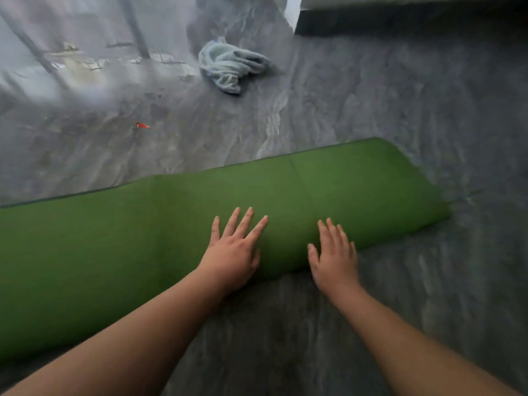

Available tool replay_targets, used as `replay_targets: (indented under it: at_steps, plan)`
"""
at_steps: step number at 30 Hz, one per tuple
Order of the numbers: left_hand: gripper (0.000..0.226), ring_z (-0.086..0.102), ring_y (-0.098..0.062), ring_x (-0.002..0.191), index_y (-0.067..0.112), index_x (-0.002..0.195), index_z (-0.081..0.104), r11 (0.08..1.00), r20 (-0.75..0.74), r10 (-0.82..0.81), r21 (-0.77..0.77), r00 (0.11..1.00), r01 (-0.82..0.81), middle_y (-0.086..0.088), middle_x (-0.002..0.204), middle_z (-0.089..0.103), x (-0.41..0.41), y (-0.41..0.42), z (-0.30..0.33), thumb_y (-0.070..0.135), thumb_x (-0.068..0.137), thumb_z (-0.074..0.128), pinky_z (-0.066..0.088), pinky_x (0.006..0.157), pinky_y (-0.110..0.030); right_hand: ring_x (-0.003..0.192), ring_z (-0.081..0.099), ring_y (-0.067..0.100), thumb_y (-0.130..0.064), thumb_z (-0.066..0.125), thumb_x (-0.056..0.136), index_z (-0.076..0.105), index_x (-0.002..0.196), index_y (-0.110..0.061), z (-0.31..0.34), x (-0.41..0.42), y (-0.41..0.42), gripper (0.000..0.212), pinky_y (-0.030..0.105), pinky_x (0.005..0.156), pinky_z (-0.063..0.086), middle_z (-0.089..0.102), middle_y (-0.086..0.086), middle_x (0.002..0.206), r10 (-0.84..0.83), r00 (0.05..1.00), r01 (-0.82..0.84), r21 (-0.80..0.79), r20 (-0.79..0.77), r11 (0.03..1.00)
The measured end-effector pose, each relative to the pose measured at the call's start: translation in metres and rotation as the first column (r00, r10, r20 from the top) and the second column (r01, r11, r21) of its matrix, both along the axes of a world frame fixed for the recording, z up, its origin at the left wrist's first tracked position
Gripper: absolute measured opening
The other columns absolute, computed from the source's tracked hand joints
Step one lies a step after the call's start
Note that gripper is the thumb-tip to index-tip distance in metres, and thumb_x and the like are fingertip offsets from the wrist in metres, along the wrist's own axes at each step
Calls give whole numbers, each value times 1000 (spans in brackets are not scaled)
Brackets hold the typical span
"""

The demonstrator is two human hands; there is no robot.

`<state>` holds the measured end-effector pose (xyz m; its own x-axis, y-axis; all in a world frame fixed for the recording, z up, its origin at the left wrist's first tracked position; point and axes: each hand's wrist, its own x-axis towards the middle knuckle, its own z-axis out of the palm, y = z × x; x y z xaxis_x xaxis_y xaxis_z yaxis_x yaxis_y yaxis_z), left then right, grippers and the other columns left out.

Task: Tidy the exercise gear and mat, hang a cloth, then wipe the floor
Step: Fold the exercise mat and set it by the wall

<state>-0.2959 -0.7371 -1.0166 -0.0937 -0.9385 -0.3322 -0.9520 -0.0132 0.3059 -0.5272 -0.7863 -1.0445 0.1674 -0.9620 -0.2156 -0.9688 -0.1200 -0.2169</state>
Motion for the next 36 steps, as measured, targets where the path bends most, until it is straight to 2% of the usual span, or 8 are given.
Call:
replay_targets:
  at_steps: [4, 8, 13, 19, 25, 30, 33, 36]
  plan:
    - [73, -21, -25, 149, 39, 152, -14, 994, -31, -111, -29, 993, 110, 0, 164, -14, -62, -36, -6, 43, 99, 35, -5, 118, -60, 147, 21, 35, -27, 56, 96, 35, 148, -4, -6, -48, -22, 61, 41, 121, 16, 24, 18, 160, -410, 868, 431, -13, 281, 902]
    - [71, -19, -26, 149, 40, 153, -12, 986, -26, -164, -19, 986, 163, 0, 165, -12, -84, -43, -15, 47, 99, 33, -3, 119, -59, 143, 34, 31, -26, 64, 93, 26, 151, -6, -9, -60, -43, 72, 42, 118, 28, 32, 16, 155, -735, 399, 743, 276, 548, 610]
    - [71, -19, -26, 150, 39, 153, -11, 990, -34, -144, -7, 989, 144, -1, 165, -13, -83, -35, -15, 47, 99, 33, -1, 121, -54, 117, 60, 24, -23, 77, 81, 39, 143, -10, -17, -61, -62, 73, 47, 104, 48, 57, 4, 131, -705, -226, 747, 584, 672, 318]
    - [76, -22, -25, 148, 40, 153, -12, 997, -66, -71, -43, 995, 69, -1, 164, -15, -50, -27, 0, 42, 98, 40, -5, 121, -50, 106, 65, 26, -1, 67, 78, 58, 121, -11, 8, -50, -84, 45, 50, 98, 52, 67, 9, 119, -579, -338, 653, 628, 742, 424]
    - [80, -22, -20, 147, 43, 152, -12, 984, -161, 46, -163, 986, -73, -1, 164, -12, -7, -14, 17, 41, 97, 46, -2, 122, -45, 96, 66, 25, 16, 56, 71, 55, 119, -14, 57, -5, -63, 56, 34, 84, 54, 67, 5, 105, -500, -19, 718, 360, 866, 596]
    - [77, -5, -20, 152, 37, 155, 1, 945, -288, 132, -251, 949, -207, -1, 165, 1, 28, 21, 28, 39, 94, 48, 9, 123, -43, 83, 61, -3, -12, 55, 67, 53, 110, -26, 78, 34, -13, 45, 18, 79, 46, 63, -8, 97, -368, 377, 466, 169, 850, 868]
    - [84, 0, -15, 151, 34, 155, 2, 931, -372, 217, -198, 902, -305, 4, 164, 2, 51, 59, 29, 28, 93, 58, 8, 122, -35, 112, 56, 4, -7, 54, 72, 46, 129, -29, 69, 50, 18, 62, 23, 97, 43, 58, 1, 122, -91, 606, 202, -42, 790, 979]
    - [81, 6, -19, 151, 27, 156, 4, 917, -288, 303, -171, 908, -360, -2, 164, 9, 77, 106, 18, 27, 92, 54, 9, 122, -36, 144, 27, 29, -11, 52, 72, 25, 154, -25, 46, 62, 45, 88, 46, 120, 21, 29, 6, 158, 158, 862, -91, -159, 482, 983]
